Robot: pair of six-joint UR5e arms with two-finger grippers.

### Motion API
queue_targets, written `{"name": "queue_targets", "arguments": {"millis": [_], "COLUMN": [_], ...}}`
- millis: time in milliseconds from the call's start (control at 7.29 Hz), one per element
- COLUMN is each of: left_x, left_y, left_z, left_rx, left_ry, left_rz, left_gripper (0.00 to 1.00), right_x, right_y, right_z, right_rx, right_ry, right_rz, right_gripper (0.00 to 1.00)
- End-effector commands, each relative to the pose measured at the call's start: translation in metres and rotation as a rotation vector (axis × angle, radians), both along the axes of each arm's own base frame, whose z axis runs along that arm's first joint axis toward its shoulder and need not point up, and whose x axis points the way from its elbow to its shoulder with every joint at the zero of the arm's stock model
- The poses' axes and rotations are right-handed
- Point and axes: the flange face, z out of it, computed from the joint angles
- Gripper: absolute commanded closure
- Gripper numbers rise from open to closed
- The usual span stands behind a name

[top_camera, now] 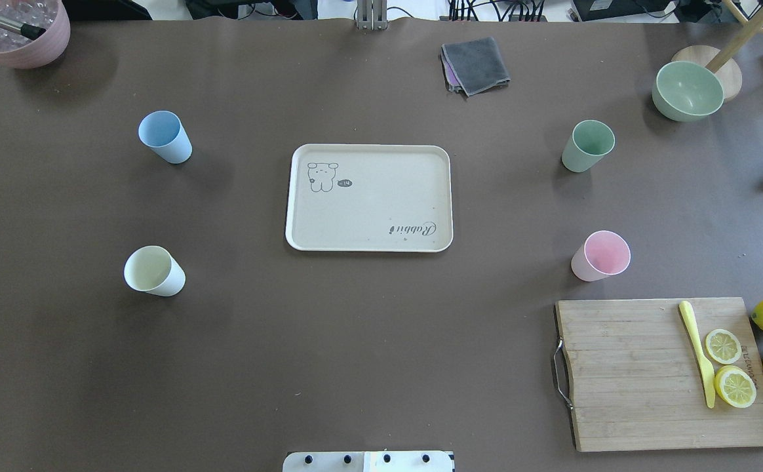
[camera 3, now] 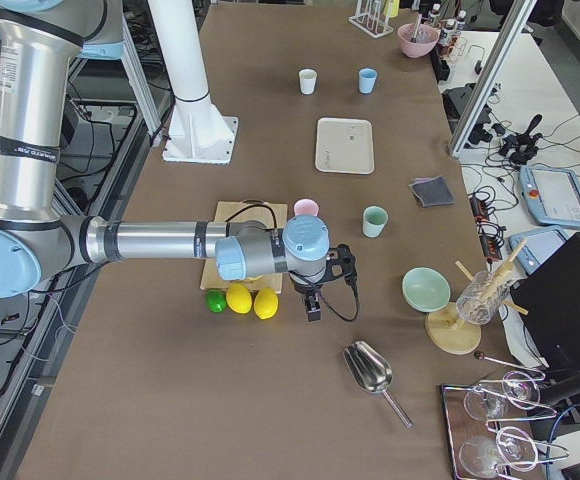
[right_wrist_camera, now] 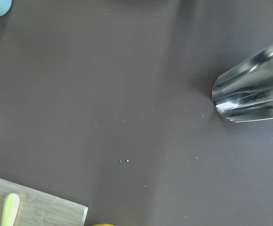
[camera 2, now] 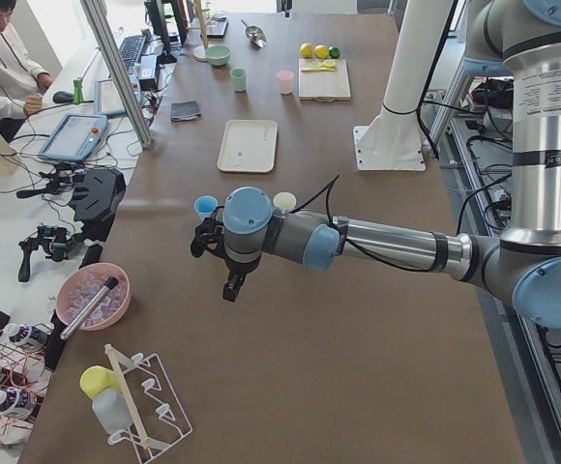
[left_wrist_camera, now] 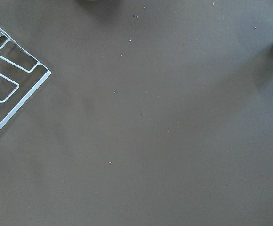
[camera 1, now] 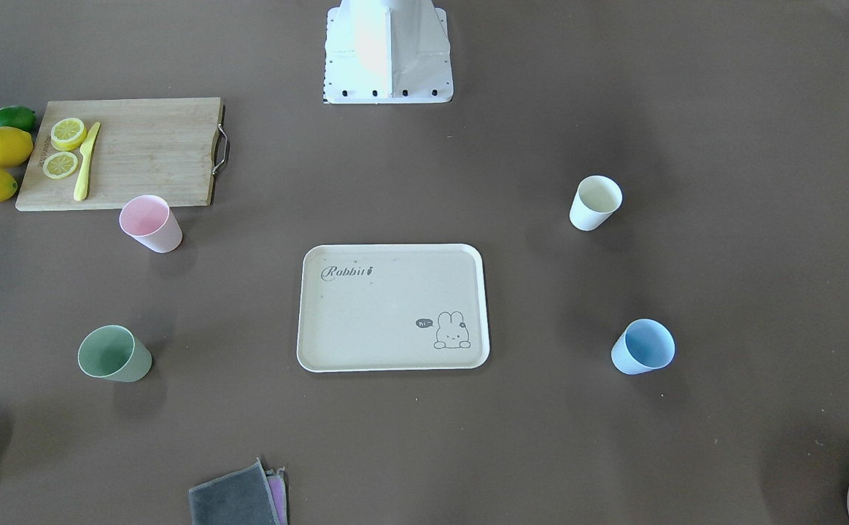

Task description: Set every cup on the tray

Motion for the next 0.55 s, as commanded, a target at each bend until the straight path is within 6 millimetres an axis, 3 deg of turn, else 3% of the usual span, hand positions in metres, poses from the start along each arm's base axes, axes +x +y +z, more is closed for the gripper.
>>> {"name": "queue_targets", "arguments": {"millis": [0,275,412], "left_x": [0.002,0.006,0.006], "left_y": [0.017,0.019,0.019], "left_z": [0.010,0.007,-0.001], "left_rx": [0.013,0.016,-0.032], "left_ry": [0.028,0.071,0.091], "left_rz": [0.010,0.012,-0.036], "left_gripper": [0.02,0.02,0.02], "right_x": [-0.002,0.001,0.000], "right_y": [-0.016,-0.005,-0.008], "right_z": [-0.009,-0.004,-0.011], "right_rx": [0.020,0.042,0.107], "right_ry": [-0.011,-0.013,-0.020], "right_rz": [0.000,0.006,0.005], "right_gripper": [0.00,0.00,0.00]}}
